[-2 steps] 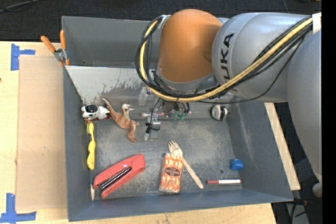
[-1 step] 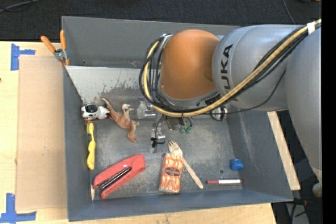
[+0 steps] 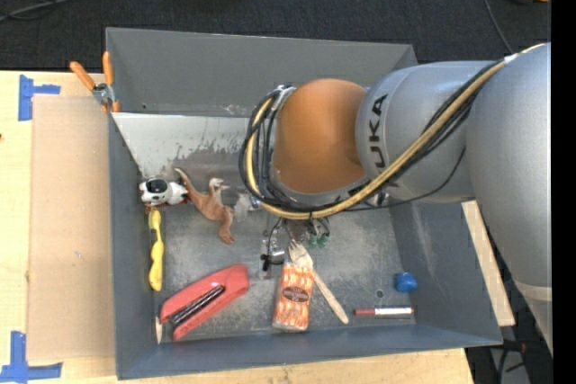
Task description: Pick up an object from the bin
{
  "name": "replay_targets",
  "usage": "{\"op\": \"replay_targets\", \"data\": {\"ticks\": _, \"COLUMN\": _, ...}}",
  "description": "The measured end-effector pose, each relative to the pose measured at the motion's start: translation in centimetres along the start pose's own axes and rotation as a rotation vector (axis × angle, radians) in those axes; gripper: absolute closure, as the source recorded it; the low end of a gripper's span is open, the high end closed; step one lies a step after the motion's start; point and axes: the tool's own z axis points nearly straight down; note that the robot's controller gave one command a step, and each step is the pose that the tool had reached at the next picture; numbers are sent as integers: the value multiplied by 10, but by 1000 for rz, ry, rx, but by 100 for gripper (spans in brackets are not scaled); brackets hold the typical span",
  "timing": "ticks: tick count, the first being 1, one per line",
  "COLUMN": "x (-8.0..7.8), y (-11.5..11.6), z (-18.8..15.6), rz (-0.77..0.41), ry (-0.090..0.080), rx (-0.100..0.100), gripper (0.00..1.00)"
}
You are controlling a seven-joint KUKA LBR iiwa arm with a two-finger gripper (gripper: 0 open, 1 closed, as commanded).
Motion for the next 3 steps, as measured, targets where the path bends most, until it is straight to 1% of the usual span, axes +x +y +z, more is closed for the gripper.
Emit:
{"op": "replay_targets", "data": {"ticks": 1, "x": 28, "y": 17, "z": 19, "rz": 180, "ry": 3, "rx": 2, "gripper": 0}}
{"op": "replay_targets", "data": {"ticks": 2, "x": 41, "y": 27, "z": 33, "rz": 3, "ry": 3, "rx": 2, "gripper": 0}}
{"op": "replay_targets", "data": {"ticks": 3, "x": 53, "y": 29, "z": 39, "rz": 80, "ry": 4, "rx": 1, "gripper": 0}}
